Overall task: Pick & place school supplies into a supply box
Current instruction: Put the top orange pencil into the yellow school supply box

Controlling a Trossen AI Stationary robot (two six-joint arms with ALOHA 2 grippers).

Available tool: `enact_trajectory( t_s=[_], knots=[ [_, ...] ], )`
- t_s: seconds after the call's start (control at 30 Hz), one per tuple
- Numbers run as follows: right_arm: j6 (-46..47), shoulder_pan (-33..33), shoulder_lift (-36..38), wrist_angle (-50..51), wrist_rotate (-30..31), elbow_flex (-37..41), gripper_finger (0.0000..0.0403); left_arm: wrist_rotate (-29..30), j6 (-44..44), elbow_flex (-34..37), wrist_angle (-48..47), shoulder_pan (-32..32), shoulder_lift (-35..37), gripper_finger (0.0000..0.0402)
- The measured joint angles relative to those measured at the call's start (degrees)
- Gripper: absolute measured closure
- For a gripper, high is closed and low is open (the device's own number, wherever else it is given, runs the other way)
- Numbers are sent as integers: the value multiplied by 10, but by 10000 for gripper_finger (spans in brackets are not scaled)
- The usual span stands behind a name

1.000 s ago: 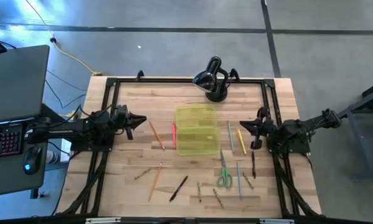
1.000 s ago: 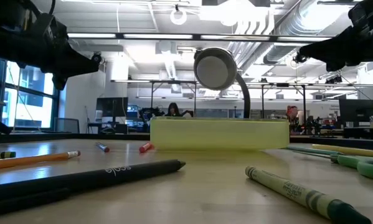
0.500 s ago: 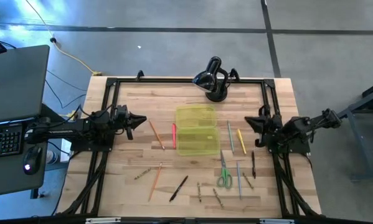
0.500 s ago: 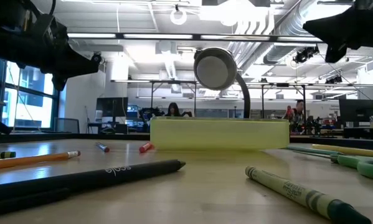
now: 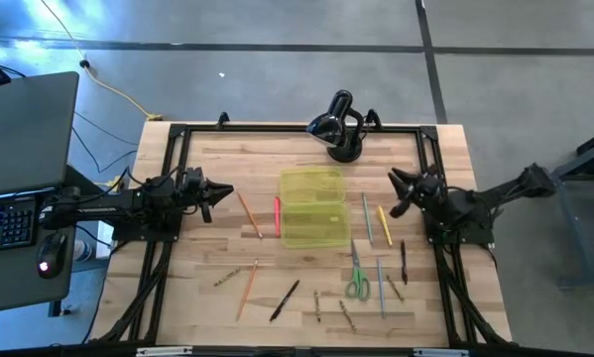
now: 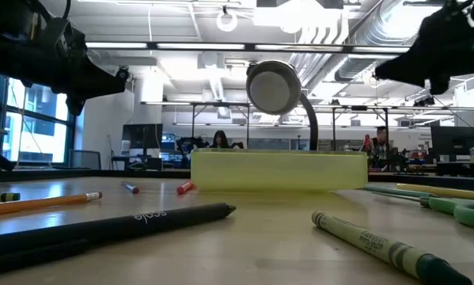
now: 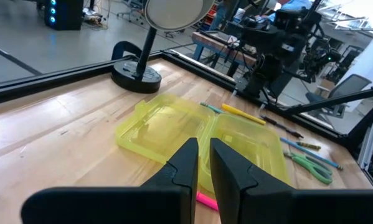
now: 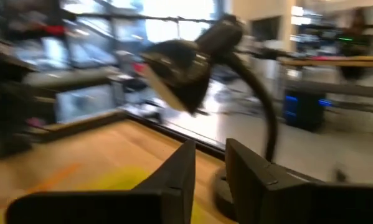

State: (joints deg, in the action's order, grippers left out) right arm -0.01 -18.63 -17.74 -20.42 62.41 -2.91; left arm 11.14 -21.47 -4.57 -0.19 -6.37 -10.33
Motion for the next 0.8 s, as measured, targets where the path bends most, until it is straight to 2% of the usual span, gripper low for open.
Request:
enact_trajectory(
  t_s=[0.1, 0.2, 0.3, 0.43, 0.53, 0.67, 0.8],
  knots=[
    [28, 0, -62, -4, 29, -19, 316, 0, 0, 0, 0, 0, 0, 328],
    [77, 0, -130, -4, 15, -53, 311, 2, 0, 0, 0, 0, 0, 328],
    [82, 0, -208, 17, 19, -99, 311, 2, 0, 0, 0, 0, 0, 328],
    [86, 0, -307, 63, 92, -169, 311, 2, 0, 0, 0, 0, 0, 328],
    [134, 0, -369, 77, 130, -213, 311, 2, 1, 0, 0, 0, 0, 328],
    [193, 0, -441, 111, 128, -244, 311, 2, 1, 0, 0, 0, 0, 328],
    [306, 0, -484, 159, 92, -251, 311, 2, 1, 0, -5, 0, 0, 328]
  ],
)
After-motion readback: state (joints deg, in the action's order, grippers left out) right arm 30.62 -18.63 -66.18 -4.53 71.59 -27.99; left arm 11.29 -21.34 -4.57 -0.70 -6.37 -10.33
